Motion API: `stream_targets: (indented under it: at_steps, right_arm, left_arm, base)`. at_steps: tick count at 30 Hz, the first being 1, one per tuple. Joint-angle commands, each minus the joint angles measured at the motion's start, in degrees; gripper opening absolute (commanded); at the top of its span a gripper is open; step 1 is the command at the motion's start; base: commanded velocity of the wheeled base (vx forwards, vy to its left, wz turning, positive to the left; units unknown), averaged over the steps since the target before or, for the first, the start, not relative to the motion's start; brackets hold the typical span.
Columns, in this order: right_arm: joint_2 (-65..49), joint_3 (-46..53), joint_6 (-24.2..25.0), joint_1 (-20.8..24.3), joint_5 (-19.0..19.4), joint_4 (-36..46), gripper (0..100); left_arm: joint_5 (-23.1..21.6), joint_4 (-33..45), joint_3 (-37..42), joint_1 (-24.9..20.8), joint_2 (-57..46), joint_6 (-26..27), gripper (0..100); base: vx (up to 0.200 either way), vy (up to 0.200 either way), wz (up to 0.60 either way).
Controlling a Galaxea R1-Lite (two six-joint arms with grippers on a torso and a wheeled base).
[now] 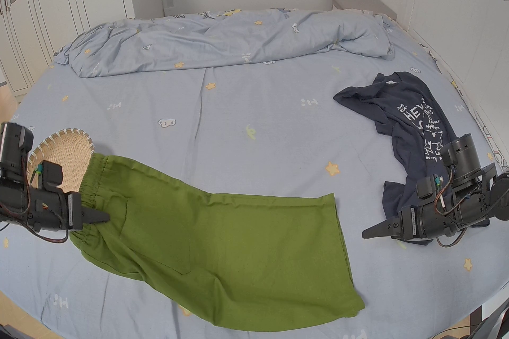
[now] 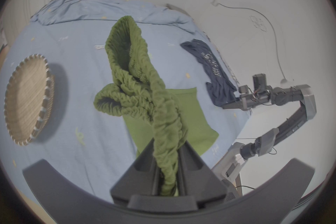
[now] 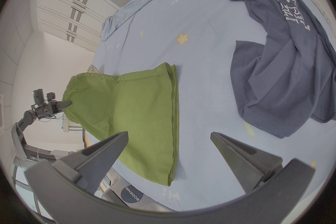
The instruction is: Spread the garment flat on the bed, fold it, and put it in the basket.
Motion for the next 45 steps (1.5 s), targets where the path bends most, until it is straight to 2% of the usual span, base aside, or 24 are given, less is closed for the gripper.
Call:
stream_targets:
  at_steps: [1,6,8,9,11,21,23,27,28,35,44,45]
  right_arm:
    - [-0.01,0.62,-0.08,0.13,-0.15,-0.09,100]
    - [0.07,0.7,-0.08,0.4,-0.23,-0.09,100]
    - [-0.01,0.7,-0.08,0.31,-0.23,-0.09,100]
    - [-0.01,0.7,-0.08,0.22,-0.23,-0.09,100]
    - [0.07,0.7,-0.08,0.13,-0.32,-0.09,100]
    - [0.25,0.7,0.01,0.13,-0.32,-0.09,100]
    - [0.16,0.79,0.01,0.13,-0.32,-0.09,100]
    - [0.07,1.23,0.01,0.13,-0.41,-0.18,100]
    - [0.07,1.32,0.1,0.13,-0.41,-0.18,100]
    - [0.07,1.5,0.18,0.04,-0.41,-0.18,100]
    - [0.25,1.5,0.18,0.13,-0.41,-0.18,100]
    - [0.25,1.5,0.18,0.13,-0.41,-0.18,100]
  left_arm:
    - [7.3,7.06,-9.75,-17.89,-4.31,-6.34,0]
    - [13.02,6.8,-11.95,-27.12,-1.32,-7.39,0]
    - [13.37,6.71,-12.56,-28.79,-0.88,-7.66,0]
    - [13.54,6.71,-13.79,-31.78,-0.18,-8.36,0]
    - [13.63,6.71,-15.11,-34.51,1.05,-8.89,0]
    - [13.72,6.36,-19.24,-41.8,9.75,-8.89,0]
    - [14.86,6.09,-19.77,-45.67,12.3,-8.98,0]
    - [16.71,5.04,-19.68,-48.22,13.71,-8.98,0]
    - [18.38,3.28,-19.77,-50.5,15.64,-9.06,0]
    - [22.51,-1.99,-22.06,-53.93,20.74,-13.02,0]
    - [22.68,-5.95,-22.5,-55.95,22.59,-14.78,0]
    - [22.68,-5.95,-22.5,-55.95,22.59,-14.78,100]
  base:
    - [0.0,0.0,0.0]
    - [0.0,0.0,0.0]
    - [0.0,0.0,0.0]
    - [0.0,0.0,0.0]
    - [0.0,0.0,0.0]
    - [0.0,0.0,0.0]
    - [0.0,0.0,0.0]
    - [0.0,0.0,0.0]
    - [0.0,0.0,0.0]
    - [0.0,0.0,0.0]
    - [0.0,0.0,0.0]
    - [0.0,0.0,0.0]
